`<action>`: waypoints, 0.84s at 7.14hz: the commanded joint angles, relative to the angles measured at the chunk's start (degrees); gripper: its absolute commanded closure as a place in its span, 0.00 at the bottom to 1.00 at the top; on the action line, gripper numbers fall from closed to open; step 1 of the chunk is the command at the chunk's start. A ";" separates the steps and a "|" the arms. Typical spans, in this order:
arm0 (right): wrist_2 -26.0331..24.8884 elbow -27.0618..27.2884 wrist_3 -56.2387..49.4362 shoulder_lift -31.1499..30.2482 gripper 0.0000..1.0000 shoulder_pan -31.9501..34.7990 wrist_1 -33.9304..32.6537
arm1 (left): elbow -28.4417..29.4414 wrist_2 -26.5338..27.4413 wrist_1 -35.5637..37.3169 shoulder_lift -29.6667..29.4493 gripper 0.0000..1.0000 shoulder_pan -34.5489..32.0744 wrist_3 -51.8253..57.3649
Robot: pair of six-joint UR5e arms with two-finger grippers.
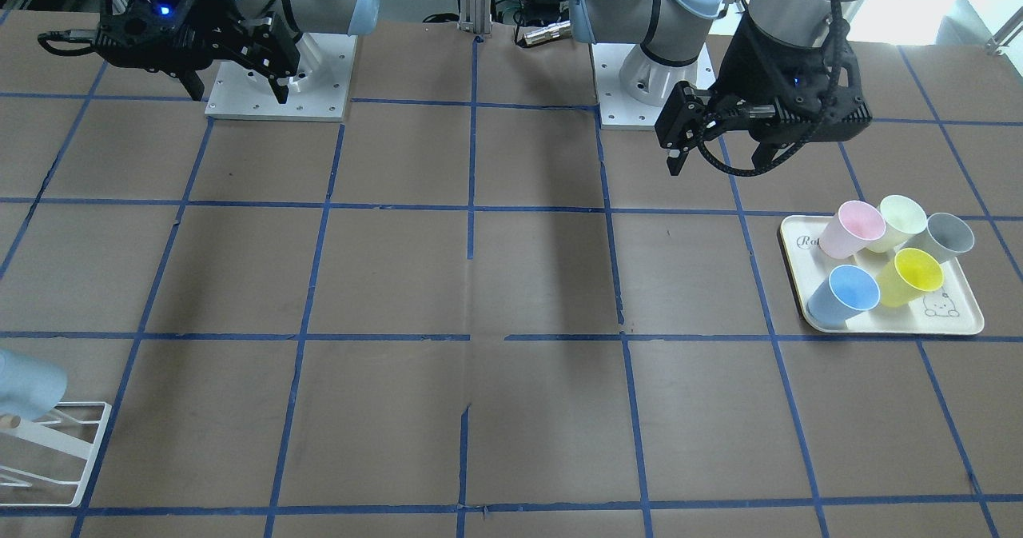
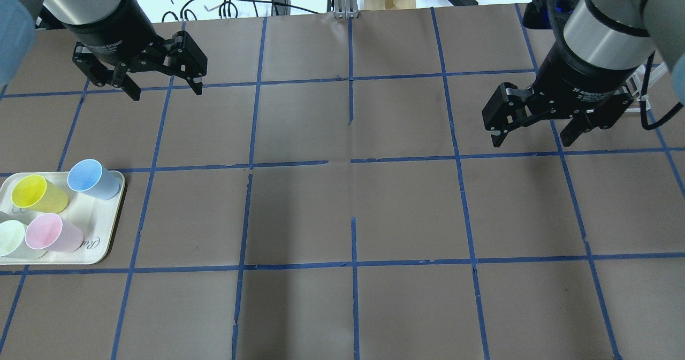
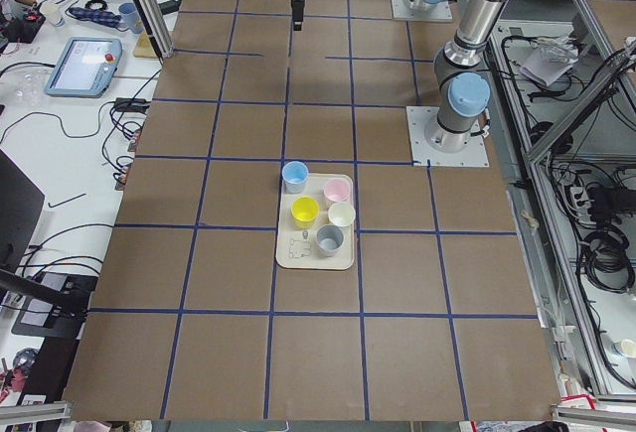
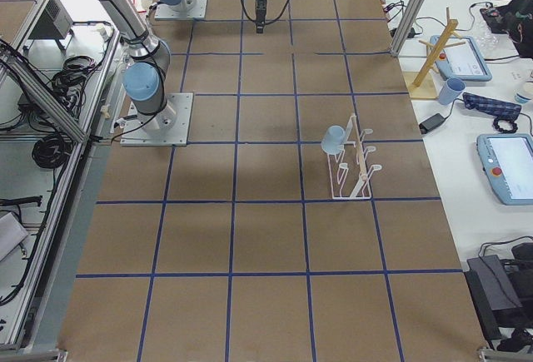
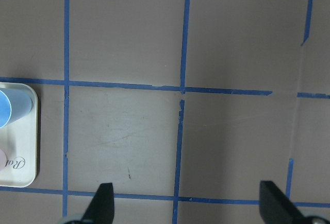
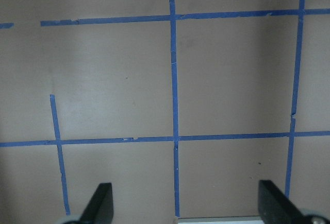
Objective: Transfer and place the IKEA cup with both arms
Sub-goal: 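Move the right gripper to the rack's pale blue cup while the left arm rises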
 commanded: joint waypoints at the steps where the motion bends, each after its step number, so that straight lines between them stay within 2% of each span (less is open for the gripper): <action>1: 0.06 0.02 -0.22 0.00 0.00 0.00 -0.05 | -0.66 -0.62 0.08 0.82 0.00 -0.09 0.24; 4: 0.05 0.02 0.40 0.09 0.00 -0.35 -0.14 | -1.80 -1.15 0.61 1.35 0.00 -1.49 -0.91; 5: 0.66 -0.06 -0.47 0.53 0.00 -1.57 -0.32 | -2.50 -4.98 0.70 1.27 0.00 -1.50 -0.47; 6: 0.41 -0.24 -0.83 0.53 0.00 -3.84 -0.23 | -2.86 -14.50 0.61 1.18 0.00 -1.33 -0.90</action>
